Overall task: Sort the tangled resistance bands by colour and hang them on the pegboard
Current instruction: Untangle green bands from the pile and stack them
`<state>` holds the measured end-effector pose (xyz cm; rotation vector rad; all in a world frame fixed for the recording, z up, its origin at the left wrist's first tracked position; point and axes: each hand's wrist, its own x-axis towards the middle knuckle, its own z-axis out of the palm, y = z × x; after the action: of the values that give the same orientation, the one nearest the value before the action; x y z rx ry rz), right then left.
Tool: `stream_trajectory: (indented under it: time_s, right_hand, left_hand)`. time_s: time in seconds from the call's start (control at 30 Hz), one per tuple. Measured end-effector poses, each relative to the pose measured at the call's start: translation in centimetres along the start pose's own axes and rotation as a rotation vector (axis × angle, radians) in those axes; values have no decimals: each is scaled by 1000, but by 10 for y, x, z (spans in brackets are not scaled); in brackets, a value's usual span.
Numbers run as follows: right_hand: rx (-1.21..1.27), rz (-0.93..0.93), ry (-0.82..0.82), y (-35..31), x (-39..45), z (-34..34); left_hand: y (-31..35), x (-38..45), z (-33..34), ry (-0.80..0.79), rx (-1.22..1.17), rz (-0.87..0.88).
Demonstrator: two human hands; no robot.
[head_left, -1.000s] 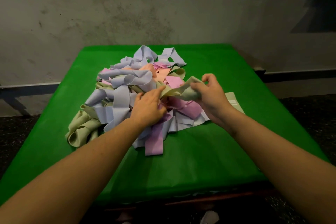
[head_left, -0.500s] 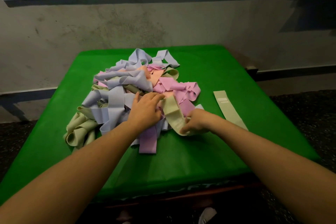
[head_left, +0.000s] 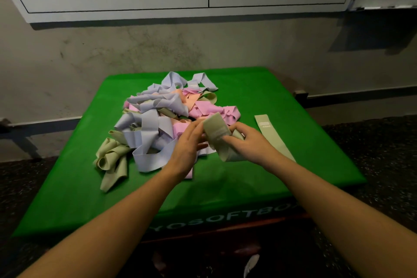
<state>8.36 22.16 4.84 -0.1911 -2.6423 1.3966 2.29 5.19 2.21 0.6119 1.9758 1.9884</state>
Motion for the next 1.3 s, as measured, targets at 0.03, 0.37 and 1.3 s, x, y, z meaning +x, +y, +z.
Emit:
stream_trajectory:
  time_s: [0.03,0.37,1.3]
  right_hand:
    - [33,17,-7,-3,-6,0]
    - [174,121,-79,-18,-63,5]
    - [412,-209,125,-72,-69,4]
  left_hand:
    - [2,-6,4,23,-10,-17]
    - [22,-56,10,271,-168,-142]
    - [61,-91,15,-38,-205,-77]
